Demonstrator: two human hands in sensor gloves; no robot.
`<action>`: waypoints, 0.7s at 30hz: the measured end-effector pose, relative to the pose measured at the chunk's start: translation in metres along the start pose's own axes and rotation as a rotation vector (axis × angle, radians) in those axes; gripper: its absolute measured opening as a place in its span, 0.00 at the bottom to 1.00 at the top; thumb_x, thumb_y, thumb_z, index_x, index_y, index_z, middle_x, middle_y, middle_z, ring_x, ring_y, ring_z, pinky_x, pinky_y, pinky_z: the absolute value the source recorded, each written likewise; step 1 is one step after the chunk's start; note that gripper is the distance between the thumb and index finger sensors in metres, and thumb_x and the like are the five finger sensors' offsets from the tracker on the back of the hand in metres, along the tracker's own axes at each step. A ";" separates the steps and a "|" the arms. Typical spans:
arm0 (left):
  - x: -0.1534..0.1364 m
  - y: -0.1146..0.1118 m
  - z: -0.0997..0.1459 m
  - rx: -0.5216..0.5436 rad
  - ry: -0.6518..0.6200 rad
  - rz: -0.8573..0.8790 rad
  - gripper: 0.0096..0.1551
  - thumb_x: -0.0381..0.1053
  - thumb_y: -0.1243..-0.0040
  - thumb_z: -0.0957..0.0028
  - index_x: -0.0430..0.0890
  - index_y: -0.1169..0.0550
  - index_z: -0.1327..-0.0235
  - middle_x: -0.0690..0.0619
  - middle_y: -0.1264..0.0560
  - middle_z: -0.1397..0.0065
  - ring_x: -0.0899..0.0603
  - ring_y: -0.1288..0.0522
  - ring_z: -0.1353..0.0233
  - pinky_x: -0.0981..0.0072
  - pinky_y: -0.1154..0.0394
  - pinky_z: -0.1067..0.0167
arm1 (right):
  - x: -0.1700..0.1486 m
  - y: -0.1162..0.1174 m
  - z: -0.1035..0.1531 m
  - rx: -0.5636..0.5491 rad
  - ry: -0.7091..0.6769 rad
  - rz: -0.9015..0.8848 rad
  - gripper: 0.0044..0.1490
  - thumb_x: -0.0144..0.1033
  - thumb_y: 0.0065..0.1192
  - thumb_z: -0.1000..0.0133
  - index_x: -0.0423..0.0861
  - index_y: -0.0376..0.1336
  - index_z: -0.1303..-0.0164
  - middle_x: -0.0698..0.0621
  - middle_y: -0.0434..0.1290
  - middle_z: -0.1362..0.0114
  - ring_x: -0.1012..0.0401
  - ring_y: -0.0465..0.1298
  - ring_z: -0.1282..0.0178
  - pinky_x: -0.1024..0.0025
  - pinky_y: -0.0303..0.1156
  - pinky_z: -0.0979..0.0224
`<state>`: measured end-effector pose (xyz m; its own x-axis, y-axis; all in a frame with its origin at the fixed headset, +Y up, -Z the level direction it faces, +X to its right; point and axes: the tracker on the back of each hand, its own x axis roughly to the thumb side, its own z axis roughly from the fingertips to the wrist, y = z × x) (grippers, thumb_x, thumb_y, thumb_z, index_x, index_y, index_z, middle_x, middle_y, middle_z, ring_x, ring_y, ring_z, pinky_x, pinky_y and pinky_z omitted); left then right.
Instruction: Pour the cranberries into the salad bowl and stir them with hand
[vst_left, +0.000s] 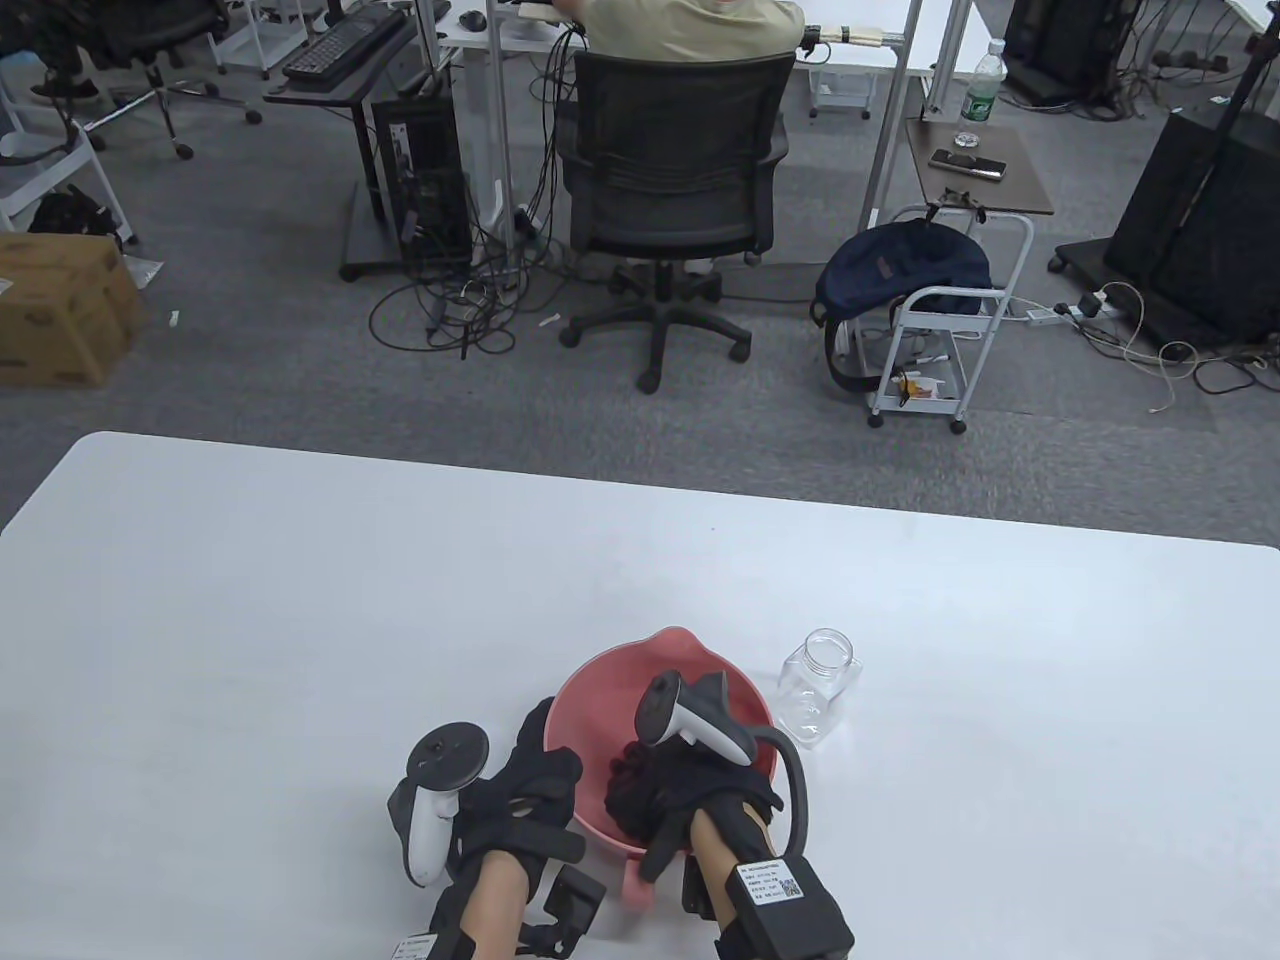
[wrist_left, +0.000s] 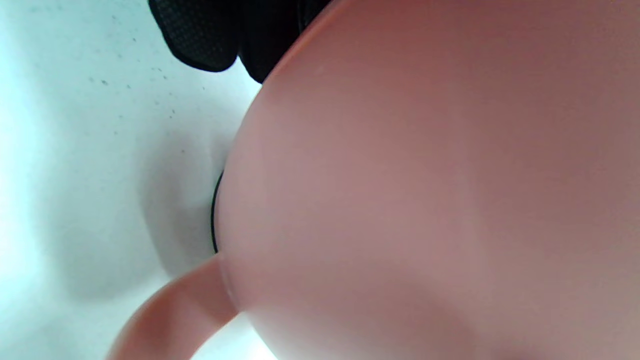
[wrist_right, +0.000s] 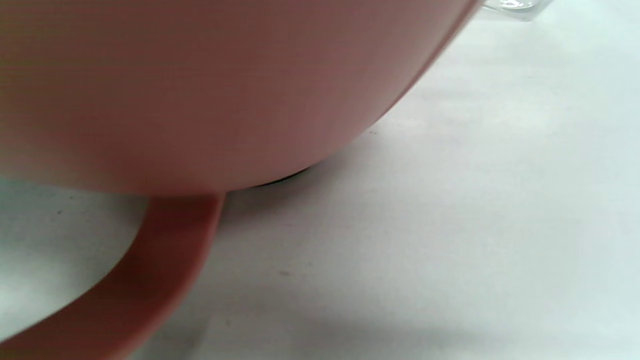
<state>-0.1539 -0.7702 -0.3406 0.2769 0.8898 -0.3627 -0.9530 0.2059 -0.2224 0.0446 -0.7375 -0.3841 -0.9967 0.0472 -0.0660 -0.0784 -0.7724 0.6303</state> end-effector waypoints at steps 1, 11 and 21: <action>0.000 0.000 0.000 -0.001 0.000 -0.002 0.39 0.54 0.52 0.37 0.63 0.51 0.14 0.49 0.42 0.10 0.34 0.35 0.17 0.41 0.34 0.24 | 0.000 0.000 0.000 0.004 0.008 0.007 0.61 0.81 0.56 0.47 0.49 0.48 0.17 0.47 0.62 0.17 0.68 0.81 0.41 0.86 0.82 0.45; 0.000 0.000 -0.001 -0.016 -0.005 0.006 0.39 0.54 0.52 0.37 0.63 0.51 0.14 0.49 0.42 0.09 0.34 0.36 0.17 0.41 0.34 0.24 | 0.001 0.002 0.000 0.039 0.023 0.010 0.49 0.80 0.58 0.47 0.56 0.61 0.25 0.55 0.79 0.33 0.75 0.82 0.55 0.91 0.80 0.58; 0.000 0.000 -0.002 -0.028 -0.016 0.009 0.40 0.54 0.53 0.36 0.63 0.53 0.13 0.49 0.43 0.09 0.34 0.36 0.17 0.41 0.35 0.24 | 0.003 0.005 -0.001 0.092 -0.011 -0.015 0.32 0.77 0.61 0.49 0.72 0.69 0.36 0.65 0.80 0.33 0.74 0.80 0.50 0.87 0.79 0.53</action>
<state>-0.1537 -0.7711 -0.3421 0.2663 0.8979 -0.3505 -0.9515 0.1867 -0.2445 0.0408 -0.7420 -0.3816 -0.9955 0.0662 -0.0676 -0.0946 -0.7098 0.6980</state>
